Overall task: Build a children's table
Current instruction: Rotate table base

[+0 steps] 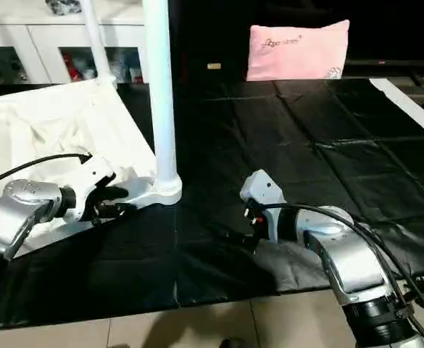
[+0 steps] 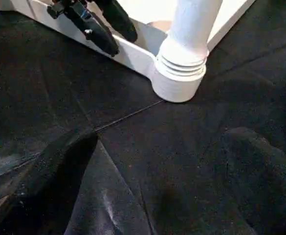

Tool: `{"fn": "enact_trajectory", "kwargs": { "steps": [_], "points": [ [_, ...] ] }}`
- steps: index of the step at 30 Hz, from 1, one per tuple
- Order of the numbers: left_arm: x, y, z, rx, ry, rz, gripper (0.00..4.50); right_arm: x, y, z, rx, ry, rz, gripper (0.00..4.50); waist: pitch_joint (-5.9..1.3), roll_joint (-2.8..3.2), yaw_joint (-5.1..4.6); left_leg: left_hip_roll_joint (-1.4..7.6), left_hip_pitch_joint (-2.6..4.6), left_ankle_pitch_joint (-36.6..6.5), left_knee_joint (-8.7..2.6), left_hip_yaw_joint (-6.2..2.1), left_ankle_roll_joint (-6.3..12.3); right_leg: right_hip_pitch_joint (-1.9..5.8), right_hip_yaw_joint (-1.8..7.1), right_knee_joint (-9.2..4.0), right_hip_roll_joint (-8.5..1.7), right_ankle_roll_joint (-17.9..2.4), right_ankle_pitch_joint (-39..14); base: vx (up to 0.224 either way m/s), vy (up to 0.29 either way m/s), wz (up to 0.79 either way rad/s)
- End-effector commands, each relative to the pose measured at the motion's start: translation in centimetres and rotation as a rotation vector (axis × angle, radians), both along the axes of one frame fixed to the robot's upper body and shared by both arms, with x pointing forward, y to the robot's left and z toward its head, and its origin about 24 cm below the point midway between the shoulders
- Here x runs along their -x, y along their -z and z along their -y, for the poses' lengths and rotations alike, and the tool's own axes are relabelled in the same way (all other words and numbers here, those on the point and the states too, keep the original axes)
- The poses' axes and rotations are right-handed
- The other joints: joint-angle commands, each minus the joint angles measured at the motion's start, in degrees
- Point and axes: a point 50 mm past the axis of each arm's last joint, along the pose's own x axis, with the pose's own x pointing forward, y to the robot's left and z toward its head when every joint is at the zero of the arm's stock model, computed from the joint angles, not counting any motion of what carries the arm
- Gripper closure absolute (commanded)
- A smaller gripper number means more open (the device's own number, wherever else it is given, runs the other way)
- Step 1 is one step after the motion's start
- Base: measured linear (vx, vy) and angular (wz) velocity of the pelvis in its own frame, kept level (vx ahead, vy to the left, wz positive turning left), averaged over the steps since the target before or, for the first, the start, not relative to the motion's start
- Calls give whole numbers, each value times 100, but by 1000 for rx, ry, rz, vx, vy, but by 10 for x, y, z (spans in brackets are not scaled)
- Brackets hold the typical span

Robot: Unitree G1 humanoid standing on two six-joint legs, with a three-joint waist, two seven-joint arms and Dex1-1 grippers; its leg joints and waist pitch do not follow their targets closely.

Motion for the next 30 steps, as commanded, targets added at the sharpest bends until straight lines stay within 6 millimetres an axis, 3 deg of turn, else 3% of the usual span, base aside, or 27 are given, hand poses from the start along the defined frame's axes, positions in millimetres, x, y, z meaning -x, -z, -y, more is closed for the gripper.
{"fn": "enact_trajectory", "kwargs": {
  "steps": [1,3,4,8,15,17,24,30],
  "points": [
    [-4,-4,1,-11,20,16,252,1,-3,0,-3,-16,1,0,-416,69,24,-102,-53,-1064,-383,116,233,461,205,-460,-183,-504,-2145,0,0,0],
    [-6,-3,0,-9,20,15,255,1,-3,-1,-6,-22,-1,0,-418,61,25,-99,-53,-1045,-382,119,231,462,210,-454,-188,-523,-2111,0,0,0],
    [-7,-3,0,-4,20,14,284,1,-3,-1,-6,-25,-1,0,-422,66,30,-97,-54,-1025,-380,120,232,464,211,-447,-188,-545,-2072,0,0,0],
    [-10,-3,-2,-13,38,16,309,0,-3,-2,-7,-27,-2,0,-428,65,38,-88,-54,-1012,-383,116,225,471,218,-437,-199,-573,-2018,0,0,0],
    [-15,0,-2,-29,58,4,375,-1,-4,-1,-7,-24,0,0,-408,102,40,-115,-34,-1208,-382,116,195,464,185,-514,-195,-408,-2452,0,0,0],
    [-16,0,-2,-31,62,3,380,-1,-4,-1,-8,-24,1,0,-409,88,34,-114,-42,-1210,-383,114,187,470,179,-515,-192,-383,-2472,0,0,0],
    [-18,1,0,-29,83,-2,445,-1,-4,-1,-8,-21,2,0,-426,101,41,-98,-48,-1110,-387,108,203,483,195,-472,-196,-531,-2150,0,0,0],
    [-13,0,6,10,216,3,445,-2,-4,-1,-9,-21,4,0,-427,83,45,-96,-45,-1117,-388,111,204,485,201,-474,-211,-536,-2197,0,0,0]
  ]
}}
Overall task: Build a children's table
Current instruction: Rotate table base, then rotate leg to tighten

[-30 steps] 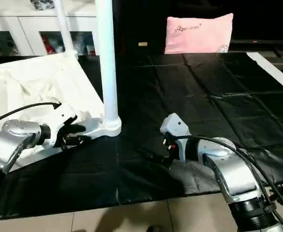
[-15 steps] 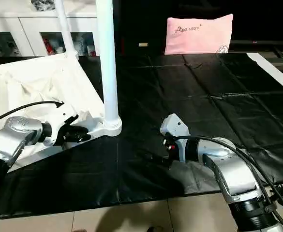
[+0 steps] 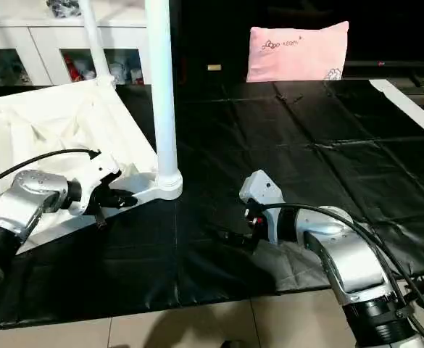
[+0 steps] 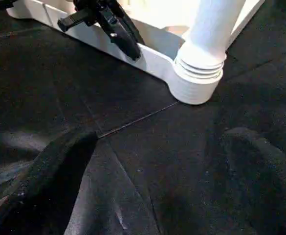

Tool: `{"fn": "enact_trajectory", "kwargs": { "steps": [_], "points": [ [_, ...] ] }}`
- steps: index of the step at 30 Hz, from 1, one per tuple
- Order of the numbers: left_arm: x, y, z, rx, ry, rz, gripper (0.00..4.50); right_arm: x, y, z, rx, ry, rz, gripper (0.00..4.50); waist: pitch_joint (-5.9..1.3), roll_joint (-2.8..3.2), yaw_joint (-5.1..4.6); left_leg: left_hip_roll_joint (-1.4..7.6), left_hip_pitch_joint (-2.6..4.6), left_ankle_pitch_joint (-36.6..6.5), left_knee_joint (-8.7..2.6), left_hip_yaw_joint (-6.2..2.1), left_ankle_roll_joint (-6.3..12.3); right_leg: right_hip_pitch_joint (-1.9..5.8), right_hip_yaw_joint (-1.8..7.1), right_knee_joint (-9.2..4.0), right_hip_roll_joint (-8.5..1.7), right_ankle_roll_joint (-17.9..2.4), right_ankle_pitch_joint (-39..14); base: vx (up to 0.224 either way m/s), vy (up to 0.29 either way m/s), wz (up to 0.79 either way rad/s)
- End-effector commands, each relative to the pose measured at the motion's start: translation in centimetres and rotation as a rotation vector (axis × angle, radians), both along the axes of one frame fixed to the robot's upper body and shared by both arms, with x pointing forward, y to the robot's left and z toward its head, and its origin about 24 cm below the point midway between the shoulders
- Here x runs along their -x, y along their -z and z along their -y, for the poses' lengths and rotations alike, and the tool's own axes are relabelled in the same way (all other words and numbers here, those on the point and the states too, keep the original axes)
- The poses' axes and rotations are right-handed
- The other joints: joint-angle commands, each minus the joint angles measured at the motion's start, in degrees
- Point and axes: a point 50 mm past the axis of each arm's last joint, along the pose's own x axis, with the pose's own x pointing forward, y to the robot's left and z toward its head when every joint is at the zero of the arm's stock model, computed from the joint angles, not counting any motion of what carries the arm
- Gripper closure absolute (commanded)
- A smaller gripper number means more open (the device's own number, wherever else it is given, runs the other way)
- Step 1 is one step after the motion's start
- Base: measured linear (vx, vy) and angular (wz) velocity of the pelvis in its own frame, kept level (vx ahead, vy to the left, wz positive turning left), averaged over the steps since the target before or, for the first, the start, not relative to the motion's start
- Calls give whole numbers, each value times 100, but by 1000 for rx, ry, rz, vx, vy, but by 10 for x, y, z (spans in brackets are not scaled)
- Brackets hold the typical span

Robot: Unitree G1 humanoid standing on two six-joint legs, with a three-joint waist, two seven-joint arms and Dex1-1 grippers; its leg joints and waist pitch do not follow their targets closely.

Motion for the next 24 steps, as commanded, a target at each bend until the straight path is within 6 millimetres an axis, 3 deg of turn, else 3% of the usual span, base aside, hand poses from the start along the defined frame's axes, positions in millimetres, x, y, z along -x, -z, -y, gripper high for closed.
{"fn": "enact_trajectory", "kwargs": {
  "steps": [1,3,7,10,13,21,24],
  "points": [
    [3,-4,4,10,94,15,445,-3,-3,0,10,0,15,0,-425,67,37,-91,-62,-1077,-395,109,209,463,211,-459,-213,-556,-2135,0,0,0],
    [8,-3,7,13,163,21,445,-3,-3,0,10,-1,15,0,-429,50,39,-80,-59,-1042,-396,114,212,458,220,-446,-213,-606,-2025,0,0,0],
    [17,3,12,-11,276,10,445,-4,-3,-1,9,-1,19,0,-421,85,97,-52,-27,-1023,-406,126,207,437,246,-409,-224,-773,-1800,0,0,0],
    [21,4,18,29,340,-3,445,-5,-4,-1,8,0,22,0,-412,86,176,-45,-1,-1117,-423,132,151,429,250,-423,-237,-714,-1966,0,0,0],
    [24,4,19,50,365,-16,445,-5,-4,-1,6,2,25,0,-393,99,195,-39,21,-1292,-440,133,108,418,245,-450,-244,-662,-2152,0,0,0],
    [32,5,31,65,477,-35,445,-10,-1,-10,1,-68,39,0,-361,87,157,-83,56,-1641,-447,113,101,421,188,-560,-256,-357,-2979,0,0,0],
    [35,8,38,57,531,-48,445,-14,0,-15,-18,-134,37,0,-367,84,144,-65,55,-1628,-444,108,134,412,188,-556,-266,-389,-2956,0,0,0]
  ]
}}
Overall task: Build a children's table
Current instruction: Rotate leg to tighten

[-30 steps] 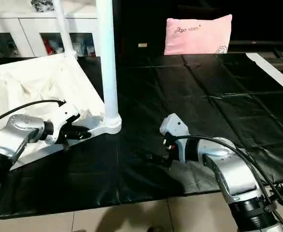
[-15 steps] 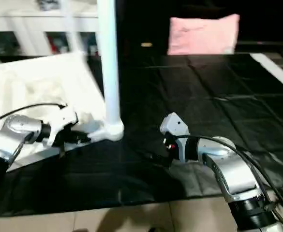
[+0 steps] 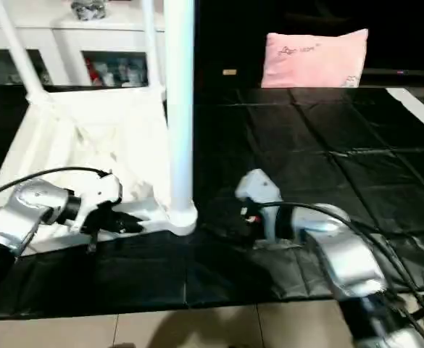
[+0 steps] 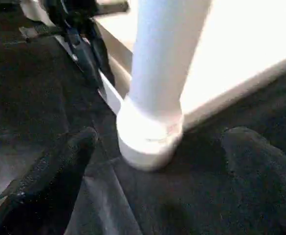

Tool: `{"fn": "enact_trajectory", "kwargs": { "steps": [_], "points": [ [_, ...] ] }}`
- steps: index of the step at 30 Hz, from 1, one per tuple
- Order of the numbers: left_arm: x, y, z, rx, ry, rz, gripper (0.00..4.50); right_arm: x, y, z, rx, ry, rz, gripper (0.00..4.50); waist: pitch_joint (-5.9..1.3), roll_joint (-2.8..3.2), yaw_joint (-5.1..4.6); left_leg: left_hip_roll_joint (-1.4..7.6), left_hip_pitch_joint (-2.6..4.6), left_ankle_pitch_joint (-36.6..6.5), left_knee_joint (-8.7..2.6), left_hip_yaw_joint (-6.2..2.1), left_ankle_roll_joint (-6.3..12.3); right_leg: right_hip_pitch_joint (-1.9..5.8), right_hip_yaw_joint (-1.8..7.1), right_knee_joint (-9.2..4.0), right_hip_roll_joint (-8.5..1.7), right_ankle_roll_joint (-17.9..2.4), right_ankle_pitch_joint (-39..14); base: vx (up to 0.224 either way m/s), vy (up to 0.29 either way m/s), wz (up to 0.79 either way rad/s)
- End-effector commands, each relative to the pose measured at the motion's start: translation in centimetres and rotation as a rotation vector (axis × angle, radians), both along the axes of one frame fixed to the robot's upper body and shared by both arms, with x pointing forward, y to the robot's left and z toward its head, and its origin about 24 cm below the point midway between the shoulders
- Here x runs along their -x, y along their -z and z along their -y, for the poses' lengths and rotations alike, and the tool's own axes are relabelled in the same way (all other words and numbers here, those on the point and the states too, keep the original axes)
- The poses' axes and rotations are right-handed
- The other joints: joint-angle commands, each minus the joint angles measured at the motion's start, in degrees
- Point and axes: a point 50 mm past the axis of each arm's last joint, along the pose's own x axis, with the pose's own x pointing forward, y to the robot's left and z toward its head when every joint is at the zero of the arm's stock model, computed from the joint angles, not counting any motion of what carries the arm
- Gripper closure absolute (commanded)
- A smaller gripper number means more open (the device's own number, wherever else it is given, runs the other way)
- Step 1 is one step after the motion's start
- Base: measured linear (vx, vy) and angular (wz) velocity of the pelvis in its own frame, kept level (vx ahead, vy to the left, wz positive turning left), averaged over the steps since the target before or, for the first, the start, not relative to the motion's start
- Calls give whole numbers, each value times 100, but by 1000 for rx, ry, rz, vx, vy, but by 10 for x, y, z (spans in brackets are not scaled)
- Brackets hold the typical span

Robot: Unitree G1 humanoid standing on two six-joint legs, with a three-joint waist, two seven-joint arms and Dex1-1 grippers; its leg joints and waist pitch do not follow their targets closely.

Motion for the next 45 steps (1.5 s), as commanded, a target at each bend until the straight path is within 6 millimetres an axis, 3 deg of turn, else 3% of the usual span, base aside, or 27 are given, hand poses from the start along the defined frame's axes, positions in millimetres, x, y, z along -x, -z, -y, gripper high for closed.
{"fn": "enact_trajectory", "kwargs": {
  "steps": [1,9,10,15,30,36,44,45],
  "points": [
    [6,-2,19,19,145,-4,445,-3,-2,-3,-6,-51,10,0,-375,51,-46,-43,-20,-1581,-428,113,161,298,216,-533,-228,-488,-2804,0,0,0],
    [9,-6,29,16,225,-13,445,-5,6,-4,8,-182,-58,0,-392,51,-19,-9,-57,-1453,-449,107,170,359,238,-443,-235,-739,-2344,0,0,0],
    [9,-5,29,13,233,-15,450,-4,7,-4,2,-201,-76,28,-392,47,-22,-14,-61,-1467,-443,112,182,358,235,-446,-236,-739,-2362,0,0,0],
    [12,-5,31,0,271,-25,450,-2,14,-3,2,-261,-139,70,-379,39,-16,-13,-57,-1471,-443,112,203,351,229,-475,-232,-675,-2567,0,0,0],
    [14,-3,31,-29,310,-40,450,-1,20,-1,-13,-316,-185,207,-388,79,-43,-12,-53,-1538,-445,108,193,357,221,-465,-215,-767,-2458,0,0,0],
    [15,-2,30,-40,315,-43,450,3,23,-1,-14,-328,-196,230,-385,99,-45,-9,-45,-1616,-451,104,185,354,220,-471,-213,-786,-2461,0,0,0],
    [16,1,30,-46,312,-42,450,2,27,-1,-6,-295,-217,240,-379,79,-52,-15,-42,-1668,-452,102,191,350,213,-487,-209,-731,-2608,0,0,0],
    [16,1,30,-46,311,-42,450,2,26,-1,-18,-299,-234,187,-377,89,-49,-14,-38,-1673,-454,101,197,347,211,-489,-210,-729,-2622,0,0,0]
  ]
}}
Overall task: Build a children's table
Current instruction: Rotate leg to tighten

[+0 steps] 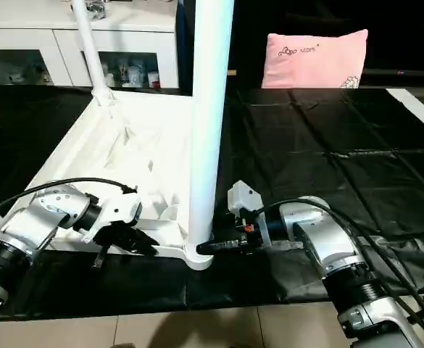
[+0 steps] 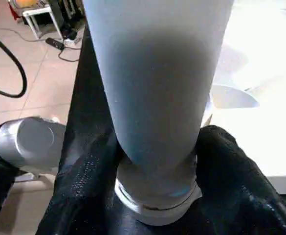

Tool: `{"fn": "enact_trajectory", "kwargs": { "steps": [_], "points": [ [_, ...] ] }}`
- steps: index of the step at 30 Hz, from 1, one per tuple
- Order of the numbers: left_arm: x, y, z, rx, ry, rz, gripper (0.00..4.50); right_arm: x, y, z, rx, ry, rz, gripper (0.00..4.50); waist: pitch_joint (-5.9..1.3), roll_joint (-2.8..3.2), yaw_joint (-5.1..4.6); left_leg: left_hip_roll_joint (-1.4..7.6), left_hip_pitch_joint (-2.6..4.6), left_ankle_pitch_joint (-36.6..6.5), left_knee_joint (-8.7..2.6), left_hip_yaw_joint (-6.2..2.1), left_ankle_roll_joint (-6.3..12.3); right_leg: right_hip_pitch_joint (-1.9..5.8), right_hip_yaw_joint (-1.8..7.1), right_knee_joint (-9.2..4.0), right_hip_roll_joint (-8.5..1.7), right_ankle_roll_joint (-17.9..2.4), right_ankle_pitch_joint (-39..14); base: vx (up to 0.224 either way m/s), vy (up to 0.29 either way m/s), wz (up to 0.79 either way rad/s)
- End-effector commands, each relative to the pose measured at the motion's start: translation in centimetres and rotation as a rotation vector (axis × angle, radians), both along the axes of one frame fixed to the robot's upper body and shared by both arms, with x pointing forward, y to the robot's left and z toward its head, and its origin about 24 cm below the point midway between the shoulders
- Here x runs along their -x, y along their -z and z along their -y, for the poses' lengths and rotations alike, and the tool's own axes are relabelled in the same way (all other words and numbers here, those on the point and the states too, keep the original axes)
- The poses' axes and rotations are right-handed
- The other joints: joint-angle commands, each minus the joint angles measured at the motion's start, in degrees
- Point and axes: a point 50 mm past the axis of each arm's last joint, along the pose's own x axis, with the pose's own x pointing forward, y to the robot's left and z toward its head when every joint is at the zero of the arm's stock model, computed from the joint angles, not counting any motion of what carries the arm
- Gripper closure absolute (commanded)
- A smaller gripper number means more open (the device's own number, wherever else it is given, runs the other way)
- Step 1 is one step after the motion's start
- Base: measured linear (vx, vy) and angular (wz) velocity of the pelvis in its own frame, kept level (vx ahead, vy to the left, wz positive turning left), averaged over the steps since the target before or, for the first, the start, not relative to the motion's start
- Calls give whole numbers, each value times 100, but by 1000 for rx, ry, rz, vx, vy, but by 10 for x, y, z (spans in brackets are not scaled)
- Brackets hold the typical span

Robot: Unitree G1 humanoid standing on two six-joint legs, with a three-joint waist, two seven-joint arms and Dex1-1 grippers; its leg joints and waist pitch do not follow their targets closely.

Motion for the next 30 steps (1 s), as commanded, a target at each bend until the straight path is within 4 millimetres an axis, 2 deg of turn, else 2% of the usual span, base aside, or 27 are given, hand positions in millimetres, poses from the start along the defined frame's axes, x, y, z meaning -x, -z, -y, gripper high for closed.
{"fn": "enact_trajectory", "kwargs": {
  "steps": [1,7,12,13,21,24,30],
  "points": [
    [5,2,6,-16,71,-12,450,4,6,1,0,-7,-77,187,-369,64,-44,-22,-48,-1668,-449,101,199,332,225,-484,-206,-728,-2634,0,0,0],
    [5,2,7,-12,66,-12,450,5,7,-1,9,-4,-47,131,-373,58,-40,-19,-49,-1629,-446,104,190,319,227,-494,-222,-698,-2685,0,0,0],
    [4,1,7,-12,63,-11,450,5,9,-4,-10,-2,-53,131,-366,68,-50,-25,-47,-1683,-452,100,180,319,220,-512,-218,-649,-2784,0,0,0],
    [4,1,7,-12,63,-11,450,5,9,-4,-24,-1,-63,157,-369,68,-51,-23,-54,-1672,-456,96,185,326,220,-505,-217,-648,-2754,0,0,0],
    [3,1,7,-13,62,-9,450,2,13,-5,-47,23,-77,217,-359,83,-58,-21,-47,-1767,-461,94,175,313,213,-517,-219,-672,-2780,0,0,0],
    [3,1,7,-15,62,-8,450,0,15,-6,-57,48,-83,227,-342,82,-89,-45,-33,-1886,-450,91,174,299,185,-571,-217,-536,-3126,0,0,0],
    [3,2,7,-17,63,-7,450,2,17,-7,-64,43,-97,230,-346,87,-97,-41,-31,-1890,-453,85,182,292,183,-577,-216,-511,-3158,0,0,0]
  ]
}}
